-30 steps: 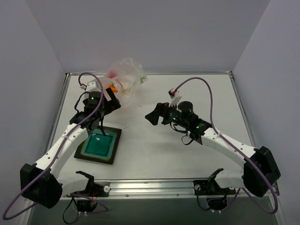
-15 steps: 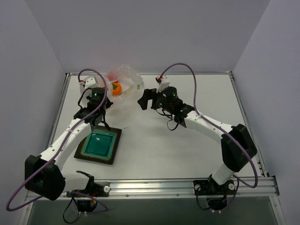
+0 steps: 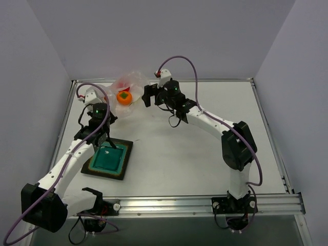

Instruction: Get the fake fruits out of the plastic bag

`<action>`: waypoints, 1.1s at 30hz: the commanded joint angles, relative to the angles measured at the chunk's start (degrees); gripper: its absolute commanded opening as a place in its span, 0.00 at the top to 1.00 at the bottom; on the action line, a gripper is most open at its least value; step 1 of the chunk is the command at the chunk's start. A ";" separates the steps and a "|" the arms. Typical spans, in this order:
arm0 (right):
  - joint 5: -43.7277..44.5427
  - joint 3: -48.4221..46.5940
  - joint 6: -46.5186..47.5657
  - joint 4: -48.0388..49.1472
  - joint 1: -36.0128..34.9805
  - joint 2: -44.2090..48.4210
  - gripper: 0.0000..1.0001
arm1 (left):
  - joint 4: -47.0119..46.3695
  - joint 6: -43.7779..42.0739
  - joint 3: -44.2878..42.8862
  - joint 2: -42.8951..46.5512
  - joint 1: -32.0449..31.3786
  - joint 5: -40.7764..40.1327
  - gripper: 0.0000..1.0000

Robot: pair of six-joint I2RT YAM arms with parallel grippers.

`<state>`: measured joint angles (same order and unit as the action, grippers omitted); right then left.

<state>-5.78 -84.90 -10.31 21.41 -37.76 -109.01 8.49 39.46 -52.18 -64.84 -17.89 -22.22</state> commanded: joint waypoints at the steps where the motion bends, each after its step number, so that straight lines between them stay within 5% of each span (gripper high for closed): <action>1: -3.70 -7.37 1.43 1.09 -0.12 -3.83 0.08 | -2.43 1.75 -0.81 0.94 1.54 1.73 0.98; 4: -6.26 -10.89 -1.19 3.80 -0.56 -7.88 0.29 | -2.51 2.20 -1.69 0.33 2.68 3.05 0.98; 5: -6.35 -10.98 -1.90 4.95 -0.82 -8.49 0.43 | -2.51 2.20 -1.87 0.33 2.95 3.06 0.98; 6: -5.83 -10.81 -2.61 6.61 -1.00 -8.67 0.78 | -2.34 2.20 -2.13 0.50 3.30 3.06 0.98; 9: -3.90 -7.66 -4.11 8.72 -3.10 -5.79 1.00 | -1.64 2.20 -3.45 0.85 5.58 4.02 0.98; 18: 4.90 -4.74 -2.44 0.33 -13.74 7.32 1.00 | 4.24 -0.79 -13.81 0.24 13.75 8.67 0.98; 25: 8.24 -4.31 -4.11 -2.16 -13.75 7.50 1.00 | 8.12 -3.06 -18.22 -1.70 17.63 17.88 0.98; 33: 9.57 4.73 -6.39 1.78 -10.24 6.71 1.00 | 11.90 -5.01 -13.83 3.41 15.78 20.72 0.98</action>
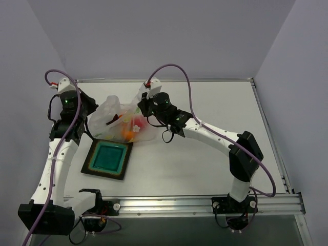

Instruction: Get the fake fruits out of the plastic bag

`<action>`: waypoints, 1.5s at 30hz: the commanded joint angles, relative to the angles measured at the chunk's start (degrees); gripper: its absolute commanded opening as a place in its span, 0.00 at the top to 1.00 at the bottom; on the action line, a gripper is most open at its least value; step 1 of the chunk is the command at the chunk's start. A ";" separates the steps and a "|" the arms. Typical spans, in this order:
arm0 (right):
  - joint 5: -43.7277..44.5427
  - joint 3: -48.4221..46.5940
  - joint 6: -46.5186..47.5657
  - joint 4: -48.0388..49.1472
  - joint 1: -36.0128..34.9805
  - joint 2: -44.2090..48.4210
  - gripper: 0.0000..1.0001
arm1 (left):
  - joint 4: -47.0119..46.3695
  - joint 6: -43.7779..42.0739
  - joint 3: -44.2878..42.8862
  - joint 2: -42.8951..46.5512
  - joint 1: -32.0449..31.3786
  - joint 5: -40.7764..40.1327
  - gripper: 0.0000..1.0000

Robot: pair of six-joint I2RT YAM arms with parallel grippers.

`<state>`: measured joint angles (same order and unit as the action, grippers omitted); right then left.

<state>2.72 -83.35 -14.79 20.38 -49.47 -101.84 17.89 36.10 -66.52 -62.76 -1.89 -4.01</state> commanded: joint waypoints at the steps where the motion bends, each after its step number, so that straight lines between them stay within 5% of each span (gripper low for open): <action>1: 0.88 5.20 -2.44 3.52 2.44 -0.55 1.00 | 2.15 -1.21 1.73 0.98 -0.48 3.04 0.98; 5: -1.31 6.10 -2.97 4.76 4.99 -2.74 1.00 | 3.46 -1.29 -0.26 -2.71 -1.53 7.93 0.91; 7: -2.10 5.22 -2.79 4.58 5.87 -4.41 1.00 | 3.82 -3.73 -1.24 -3.07 -2.76 8.67 0.65; 8: -3.59 4.09 -2.53 4.32 6.75 -4.94 1.00 | 5.12 -4.71 -2.46 -2.28 -3.38 9.02 0.40; 13: -5.27 -0.58 -1.30 2.91 8.25 -7.66 1.00 | 9.88 -9.89 -5.81 0.79 -3.38 12.96 0.03; 24: -5.80 -7.61 1.69 -0.96 8.69 -10.22 1.00 | 10.85 -12.10 -8.80 -4.55 -4.35 25.63 0.06; 29: -6.24 -7.71 1.60 -1.13 8.78 -9.87 1.00 | 15.42 -14.56 -13.19 -10.43 -6.81 13.88 0.05; 32: -6.68 -5.00 1.25 -0.44 8.69 -9.08 1.00 | 13.76 -12.90 -12.85 -13.25 -6.72 2.63 0.38; 33: -6.76 -3.76 0.99 0.27 8.69 -8.73 1.00 | 12.45 -12.37 -11.28 -13.87 -6.55 -0.79 0.60; 36: -6.59 2.20 0.03 2.90 8.60 -6.97 1.00 | 8.57 -9.12 -8.29 -17.30 -5.67 -5.72 0.91; 45: -3.60 15.76 -1.47 9.41 7.29 -5.82 1.00 | -4.53 -0.24 -1.33 -21.70 -3.03 2.07 0.98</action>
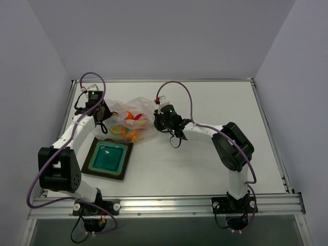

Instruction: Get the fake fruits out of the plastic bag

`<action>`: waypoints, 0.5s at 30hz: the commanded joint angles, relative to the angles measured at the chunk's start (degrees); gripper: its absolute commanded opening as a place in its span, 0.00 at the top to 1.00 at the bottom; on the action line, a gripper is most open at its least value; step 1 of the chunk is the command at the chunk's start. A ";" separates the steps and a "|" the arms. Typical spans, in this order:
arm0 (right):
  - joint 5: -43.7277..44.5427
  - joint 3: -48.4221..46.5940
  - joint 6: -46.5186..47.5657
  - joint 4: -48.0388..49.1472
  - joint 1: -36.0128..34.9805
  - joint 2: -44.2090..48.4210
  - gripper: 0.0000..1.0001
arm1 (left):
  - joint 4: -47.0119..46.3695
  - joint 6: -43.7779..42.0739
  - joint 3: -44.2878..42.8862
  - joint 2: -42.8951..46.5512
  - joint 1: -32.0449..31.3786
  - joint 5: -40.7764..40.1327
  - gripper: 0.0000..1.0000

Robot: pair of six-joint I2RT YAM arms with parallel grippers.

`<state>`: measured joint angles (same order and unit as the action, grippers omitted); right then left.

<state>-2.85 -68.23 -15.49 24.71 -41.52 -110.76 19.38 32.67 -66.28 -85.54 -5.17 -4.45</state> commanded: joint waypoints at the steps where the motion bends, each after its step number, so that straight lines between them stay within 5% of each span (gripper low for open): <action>1: 2.15 1.68 -1.56 6.04 -0.67 2.83 1.00 | -6.19 3.54 -1.31 1.42 0.25 2.60 0.98; 7: 2.68 2.57 -4.29 8.86 -0.93 -1.56 1.00 | -7.25 3.28 -2.09 -1.55 2.62 1.90 0.97; 15: 8.39 1.52 -4.29 8.08 -1.02 -3.23 1.00 | -12.33 1.00 -16.07 -18.78 6.93 10.76 0.98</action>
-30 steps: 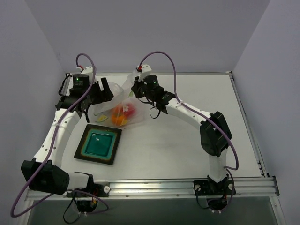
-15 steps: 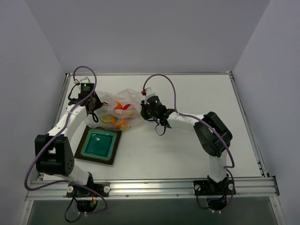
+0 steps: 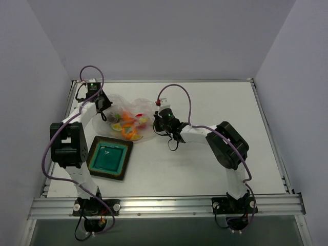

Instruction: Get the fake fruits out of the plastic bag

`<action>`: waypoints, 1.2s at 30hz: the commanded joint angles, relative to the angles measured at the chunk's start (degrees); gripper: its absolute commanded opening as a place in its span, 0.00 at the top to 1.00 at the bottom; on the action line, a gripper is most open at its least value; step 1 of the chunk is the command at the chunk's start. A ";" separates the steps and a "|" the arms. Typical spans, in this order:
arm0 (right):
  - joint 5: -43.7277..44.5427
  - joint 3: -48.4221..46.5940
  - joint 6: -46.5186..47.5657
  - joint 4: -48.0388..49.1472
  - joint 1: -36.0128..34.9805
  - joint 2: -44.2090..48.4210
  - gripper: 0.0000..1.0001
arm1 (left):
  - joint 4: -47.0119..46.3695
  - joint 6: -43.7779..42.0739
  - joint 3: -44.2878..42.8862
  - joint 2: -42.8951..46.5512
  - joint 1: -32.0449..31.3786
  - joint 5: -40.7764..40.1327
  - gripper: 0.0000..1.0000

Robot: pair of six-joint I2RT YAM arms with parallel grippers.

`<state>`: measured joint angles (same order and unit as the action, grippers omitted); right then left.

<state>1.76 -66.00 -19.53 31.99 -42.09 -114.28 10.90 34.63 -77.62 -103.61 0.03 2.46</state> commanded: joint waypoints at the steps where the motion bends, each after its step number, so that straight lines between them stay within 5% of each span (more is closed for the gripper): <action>1: 3.95 -0.54 -0.42 0.97 -0.54 0.11 1.00 | -4.56 -0.88 -5.16 -2.11 1.90 4.57 0.98; 8: 6.41 3.07 -5.25 5.54 -3.62 -3.14 1.00 | -12.66 1.75 -1.82 -4.66 3.48 10.01 0.98; 17: 11.69 1.66 -4.82 0.80 -3.27 7.65 1.00 | -8.09 1.58 -15.88 -3.18 0.58 11.61 0.98; 24: 10.46 7.01 -8.32 4.37 -3.62 5.39 0.98 | -17.38 4.21 -9.84 -5.01 -0.30 15.81 0.98; 29: 9.49 8.96 -9.57 8.01 -3.35 3.01 0.98 | -15.56 2.81 -9.91 -6.78 -0.30 16.88 0.98; 30: 9.49 8.26 -9.13 7.57 -3.18 3.27 0.98 | -14.16 2.29 -10.09 -5.99 -0.38 16.88 0.95; 33: 9.14 6.68 -7.37 6.43 -3.09 4.50 0.97 | -11.00 1.32 -8.86 -0.12 1.64 15.22 0.53; 34: 9.05 6.32 -7.02 6.07 -3.09 4.76 0.97 | -8.11 0.97 -8.34 3.56 1.64 12.86 0.31; 36: 9.05 5.88 -6.84 5.72 -3.09 5.29 0.96 | -4.75 1.75 -6.32 7.88 1.64 10.82 0.16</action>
<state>10.20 -57.60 -27.20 36.91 -45.63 -111.96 2.68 36.60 -83.31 -107.15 0.45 16.73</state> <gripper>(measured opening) 0.033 0.781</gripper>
